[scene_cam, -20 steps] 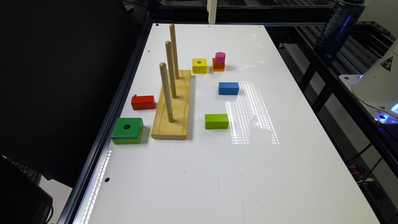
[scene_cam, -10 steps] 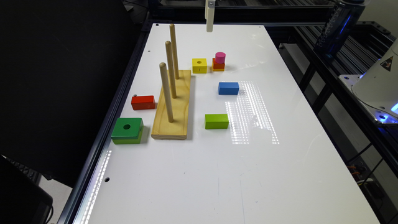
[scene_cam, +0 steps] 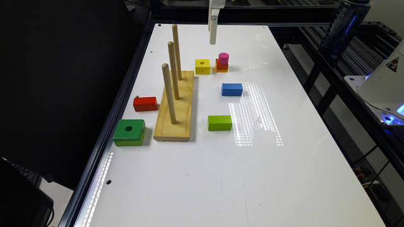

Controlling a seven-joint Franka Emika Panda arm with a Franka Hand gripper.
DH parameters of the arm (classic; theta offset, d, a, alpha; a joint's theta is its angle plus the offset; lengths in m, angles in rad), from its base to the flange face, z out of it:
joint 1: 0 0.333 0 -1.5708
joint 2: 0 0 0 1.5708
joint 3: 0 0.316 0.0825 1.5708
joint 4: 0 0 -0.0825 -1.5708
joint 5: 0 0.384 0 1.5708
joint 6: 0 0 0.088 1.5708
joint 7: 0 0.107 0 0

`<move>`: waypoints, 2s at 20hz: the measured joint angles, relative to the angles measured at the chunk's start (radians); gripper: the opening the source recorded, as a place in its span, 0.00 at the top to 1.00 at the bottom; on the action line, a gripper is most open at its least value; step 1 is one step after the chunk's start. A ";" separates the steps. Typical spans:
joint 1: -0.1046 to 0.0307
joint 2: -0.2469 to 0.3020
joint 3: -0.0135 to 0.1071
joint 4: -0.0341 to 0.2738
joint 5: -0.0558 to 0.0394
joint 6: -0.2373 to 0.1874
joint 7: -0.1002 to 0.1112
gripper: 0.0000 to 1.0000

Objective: Pick up yellow block.

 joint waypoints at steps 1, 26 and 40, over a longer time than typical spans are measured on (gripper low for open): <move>0.000 0.000 0.000 0.000 0.0000 0.000 0.000 0.00; -0.001 0.097 -0.009 -0.010 -0.0381 0.093 0.015 0.00; 0.005 0.105 -0.007 0.012 -0.0382 0.093 0.018 0.00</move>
